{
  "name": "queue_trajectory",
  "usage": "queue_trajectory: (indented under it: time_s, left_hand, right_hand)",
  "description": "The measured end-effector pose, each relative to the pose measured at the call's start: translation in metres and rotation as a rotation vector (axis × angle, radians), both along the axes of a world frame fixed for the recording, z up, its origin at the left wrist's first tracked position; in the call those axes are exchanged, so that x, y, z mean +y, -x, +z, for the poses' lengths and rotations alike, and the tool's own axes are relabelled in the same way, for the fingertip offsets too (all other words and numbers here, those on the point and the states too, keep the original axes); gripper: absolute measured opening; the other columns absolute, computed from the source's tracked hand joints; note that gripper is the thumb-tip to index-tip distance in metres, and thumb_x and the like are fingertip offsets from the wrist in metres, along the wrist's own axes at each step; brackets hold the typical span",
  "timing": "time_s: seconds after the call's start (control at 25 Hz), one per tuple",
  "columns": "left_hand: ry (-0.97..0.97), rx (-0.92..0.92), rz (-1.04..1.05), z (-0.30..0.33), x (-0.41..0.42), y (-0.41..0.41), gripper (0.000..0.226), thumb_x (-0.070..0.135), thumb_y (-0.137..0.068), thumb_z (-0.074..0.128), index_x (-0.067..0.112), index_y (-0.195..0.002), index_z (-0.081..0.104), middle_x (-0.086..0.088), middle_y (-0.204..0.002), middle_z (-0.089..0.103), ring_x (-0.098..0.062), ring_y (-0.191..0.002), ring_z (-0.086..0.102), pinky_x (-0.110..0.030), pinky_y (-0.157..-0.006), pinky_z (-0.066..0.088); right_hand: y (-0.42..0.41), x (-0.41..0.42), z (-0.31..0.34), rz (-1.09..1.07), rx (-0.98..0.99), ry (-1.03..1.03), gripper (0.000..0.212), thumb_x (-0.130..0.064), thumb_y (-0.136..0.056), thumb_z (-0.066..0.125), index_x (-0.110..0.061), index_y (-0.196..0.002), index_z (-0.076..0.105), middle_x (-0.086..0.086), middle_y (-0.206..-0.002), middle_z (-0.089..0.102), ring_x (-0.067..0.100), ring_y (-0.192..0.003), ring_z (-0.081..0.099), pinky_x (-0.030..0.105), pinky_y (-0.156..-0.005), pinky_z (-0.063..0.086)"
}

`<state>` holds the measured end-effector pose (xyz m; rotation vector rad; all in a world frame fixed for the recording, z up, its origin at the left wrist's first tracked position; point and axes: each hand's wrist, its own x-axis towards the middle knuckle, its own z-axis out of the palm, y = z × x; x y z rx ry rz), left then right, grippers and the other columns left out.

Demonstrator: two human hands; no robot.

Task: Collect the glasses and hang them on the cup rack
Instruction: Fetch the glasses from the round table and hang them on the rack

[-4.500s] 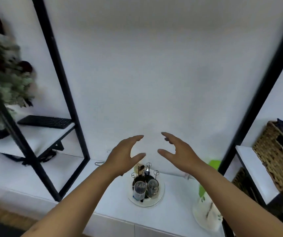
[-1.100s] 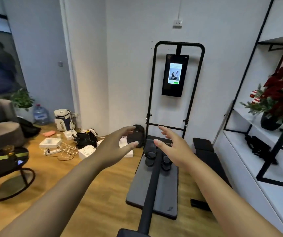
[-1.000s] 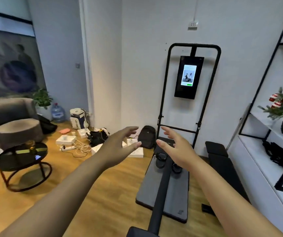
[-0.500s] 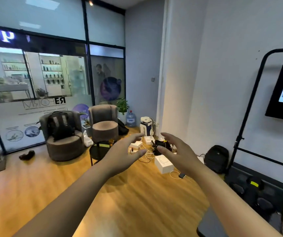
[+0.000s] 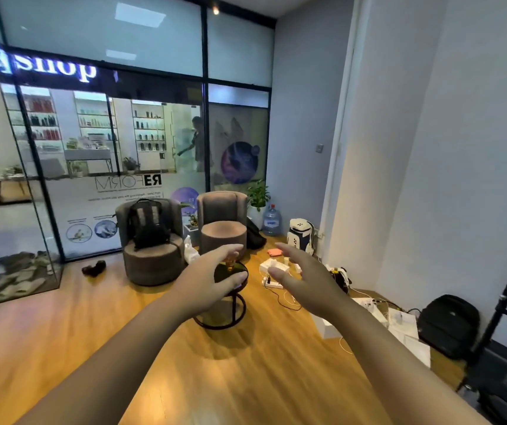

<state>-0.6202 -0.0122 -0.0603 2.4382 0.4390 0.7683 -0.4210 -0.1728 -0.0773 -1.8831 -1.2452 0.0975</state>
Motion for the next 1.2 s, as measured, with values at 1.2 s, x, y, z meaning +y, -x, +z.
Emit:
queue_trajectory:
  time_s: [1.2]
  left_hand:
    - [0.019, 0.061, -0.070, -0.056, 0.533, -0.237, 0.067, 0.058, -0.092, 0.067, 0.045, -0.152, 0.042, 0.021, -0.146, 0.056, 0.009, -0.127, 0.045, -0.022, -0.101, 0.041]
  right_hand:
    - [-0.246, 0.440, -0.030, -0.209, -0.083, 0.149, 0.077, -0.080, -0.085, 0.054, -0.057, -0.155, 0.033, -0.013, -0.167, 0.039, 0.020, -0.149, 0.042, 0.045, -0.110, 0.044]
